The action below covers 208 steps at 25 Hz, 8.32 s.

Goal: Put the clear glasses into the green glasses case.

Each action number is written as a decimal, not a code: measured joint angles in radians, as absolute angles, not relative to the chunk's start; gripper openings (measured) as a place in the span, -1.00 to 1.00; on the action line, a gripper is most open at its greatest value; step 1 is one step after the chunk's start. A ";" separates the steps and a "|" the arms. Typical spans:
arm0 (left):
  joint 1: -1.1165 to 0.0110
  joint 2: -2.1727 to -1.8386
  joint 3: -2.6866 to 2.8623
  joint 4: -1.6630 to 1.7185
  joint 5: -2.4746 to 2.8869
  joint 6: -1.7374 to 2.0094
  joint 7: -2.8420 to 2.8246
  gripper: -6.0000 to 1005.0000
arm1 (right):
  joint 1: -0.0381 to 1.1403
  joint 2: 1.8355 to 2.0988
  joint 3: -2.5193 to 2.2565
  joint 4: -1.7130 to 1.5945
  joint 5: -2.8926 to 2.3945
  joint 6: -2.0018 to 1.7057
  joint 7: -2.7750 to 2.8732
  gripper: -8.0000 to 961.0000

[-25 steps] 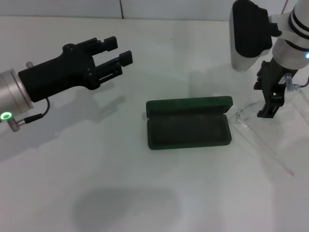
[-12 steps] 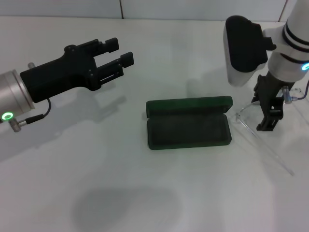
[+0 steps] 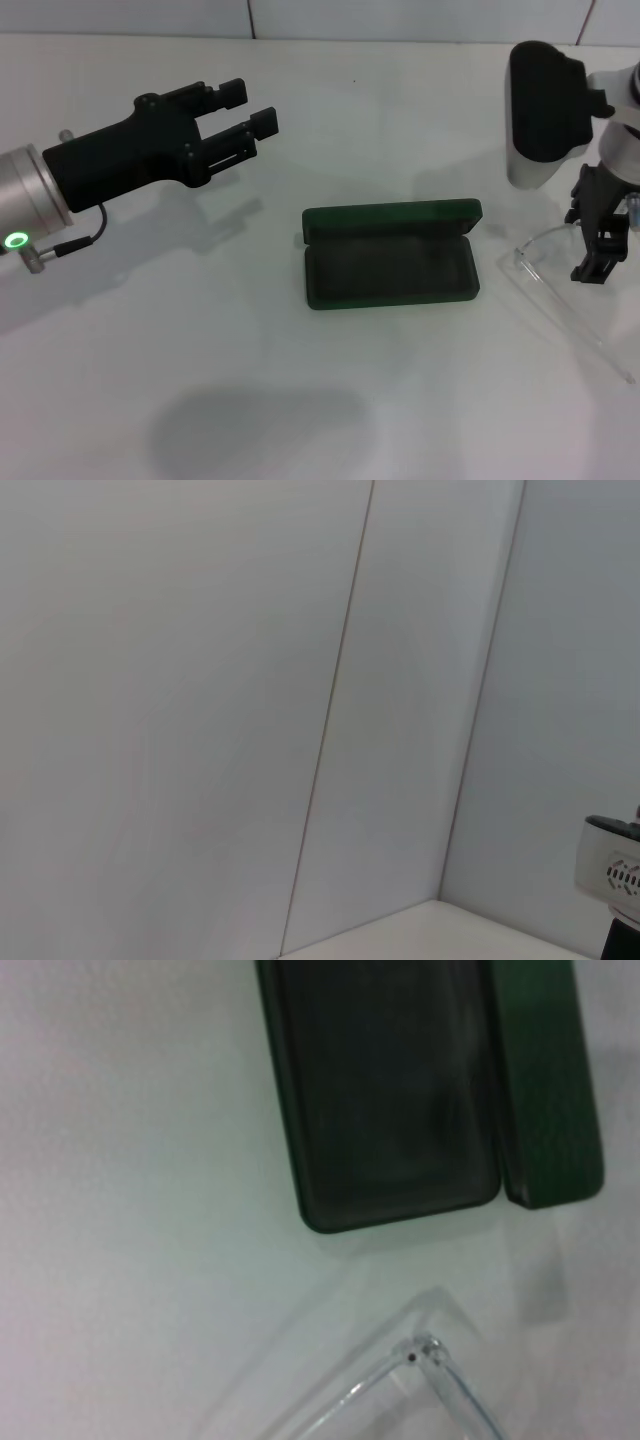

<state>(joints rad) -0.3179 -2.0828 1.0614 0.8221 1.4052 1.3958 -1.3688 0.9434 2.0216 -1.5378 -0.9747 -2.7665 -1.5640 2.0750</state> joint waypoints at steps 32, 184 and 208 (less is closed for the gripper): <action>-0.321 -2.077 1.050 0.811 1.407 1.396 -1.365 0.16 | 0.886 2.020 -1.499 -1.023 -2.765 -1.607 2.108 -0.13; -0.610 -2.101 1.382 0.428 1.055 1.627 -0.819 0.12 | 0.692 1.984 -0.972 -0.620 -1.616 -1.706 1.868 -0.75; -0.502 -2.089 1.372 0.449 0.893 1.732 -0.795 0.12 | 0.604 2.000 -0.733 -0.619 -1.589 -1.698 1.835 -0.85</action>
